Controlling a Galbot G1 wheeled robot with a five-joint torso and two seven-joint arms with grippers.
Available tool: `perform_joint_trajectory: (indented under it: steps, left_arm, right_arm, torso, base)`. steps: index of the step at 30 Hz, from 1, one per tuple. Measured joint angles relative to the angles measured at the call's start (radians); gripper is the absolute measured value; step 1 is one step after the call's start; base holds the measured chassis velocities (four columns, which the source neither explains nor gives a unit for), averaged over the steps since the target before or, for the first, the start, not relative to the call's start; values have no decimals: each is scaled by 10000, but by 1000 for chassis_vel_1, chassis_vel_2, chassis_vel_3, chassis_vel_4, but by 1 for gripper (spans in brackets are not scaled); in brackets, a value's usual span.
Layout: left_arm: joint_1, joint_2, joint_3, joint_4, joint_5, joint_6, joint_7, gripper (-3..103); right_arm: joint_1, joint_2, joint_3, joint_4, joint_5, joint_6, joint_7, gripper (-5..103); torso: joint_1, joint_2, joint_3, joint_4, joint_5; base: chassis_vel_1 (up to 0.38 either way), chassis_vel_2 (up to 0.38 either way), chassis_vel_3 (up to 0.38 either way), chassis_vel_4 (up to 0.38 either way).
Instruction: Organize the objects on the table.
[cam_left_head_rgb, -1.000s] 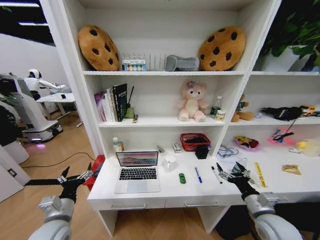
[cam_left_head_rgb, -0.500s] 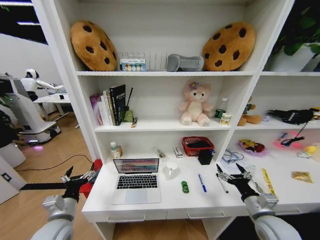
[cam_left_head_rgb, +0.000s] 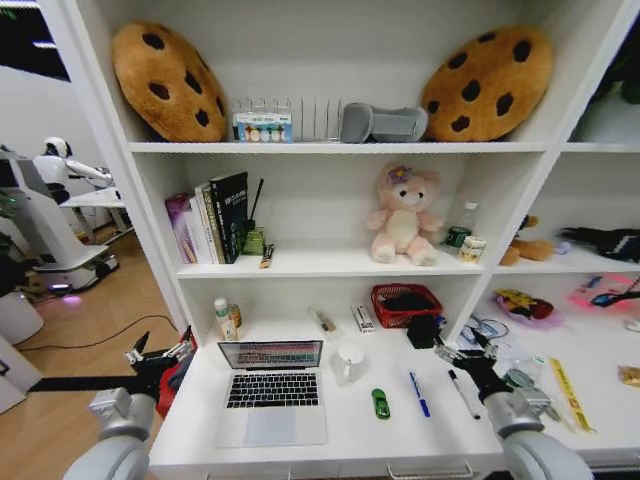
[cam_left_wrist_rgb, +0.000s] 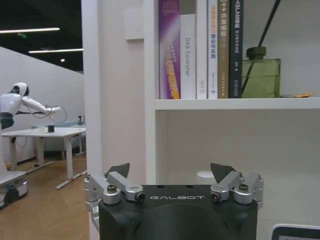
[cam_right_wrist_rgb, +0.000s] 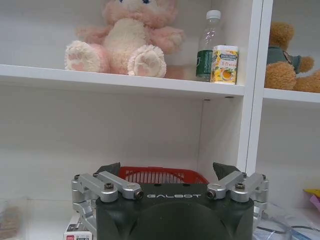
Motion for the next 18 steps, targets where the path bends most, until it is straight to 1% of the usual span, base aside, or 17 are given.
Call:
perform_joint_trajectory:
  steps: [1, 2, 4, 5, 7, 8, 9, 10, 11, 12, 13, 14, 15, 16, 18]
  left_arm:
    - [49, 214, -15, -55, 0, 14, 113, 88]
    - [49, 214, -15, -55, 0, 14, 113, 88]
    - [199, 847, -114, -180, -37, 49, 350, 77]
    - [199, 847, -114, -180, -37, 49, 350, 77]
    - [489, 1812, -252, -286, -141, 62, 640, 66]
    - [489, 1812, -252, -286, -141, 62, 640, 66]
    - [674, 2468, -319, -335, -205, 62, 799, 61]
    - [830, 3075, -358, -378, -258, 61, 924, 61]
    - [1004, 3867, -381, -427, -325, 55, 1063, 50]
    - [1004, 3867, -381, -427, -325, 55, 1063, 50]
    - [1086, 4490, -380, -467, -435, 55, 1158, 50]
    - [1105, 5065, -367, -498, -587, 54, 1242, 39]
    - [1084, 5484, -347, -519, -762, 57, 1308, 39]
    - [1084, 5484, -347, -519, -762, 57, 1308, 39]
    - [913, 6802, -308, -568, -1571, 126, 1441, 28]
  right_arm:
    - [-30, 49, 12, -19, -40, 22, 1, 100]
    - [-30, 49, 12, -19, -40, 22, 1, 100]
    - [-134, 217, 14, -62, -116, 89, 5, 100]
    - [-134, 217, 14, -62, -116, 89, 5, 100]
    - [-241, 385, -6, -112, -193, 171, 4, 100]
    - [-241, 385, -6, -112, -193, 171, 4, 100]
    - [-278, 464, -20, -140, -224, 206, 3, 100]
    - [-297, 530, -27, -157, -238, 229, 3, 100]
    - [-308, 611, -33, -178, -245, 258, 3, 100]
    - [-308, 611, -33, -178, -245, 258, 3, 100]
    - [-321, 668, -35, -196, -252, 278, 4, 100]
    - [-344, 717, -37, -218, -259, 307, 5, 100]
    - [-374, 762, -37, -232, -266, 337, 5, 100]
    - [-374, 762, -37, -232, -266, 337, 5, 100]
    - [-480, 880, -28, -257, -271, 423, 5, 100]
  torso:
    - [-2, 2, -1, 0, -2]
    - [-2, 2, -1, 0, -2]
    - [-4, 3, -1, 0, 0]
    - [-4, 3, -1, 0, 0]
    - [-5, 3, -2, 1, -3]
    - [-5, 3, -2, 1, -3]
    - [-4, 3, -2, 2, -3]
    - [-3, 3, -1, 1, 0]
    - [-3, 3, -1, 0, 1]
    - [-3, 3, -1, 0, 1]
    - [-3, 3, -1, 0, 0]
    - [-1, 2, -1, 0, -1]
    - [-1, 2, 0, 1, -2]
    - [-1, 2, 0, 1, -2]
    - [-1, 2, 0, 0, -1]
  base:
    - [0, 0, 0, 0]
    - [0, 0, 0, 0]
    - [0, 0, 0, 0]
    - [0, 0, 0, 0]
    - [0, 0, 0, 0]
    - [0, 0, 0, 0]
    - [0, 0, 0, 0]
    - [0, 0, 0, 0]
    - [0, 0, 0, 0]
    - [0, 0, 0, 0]
    - [0, 0, 0, 0]
    - [0, 0, 0, 0]
    - [0, 0, 0, 0]
    - [0, 0, 0, 0]
    - [0, 0, 0, 0]
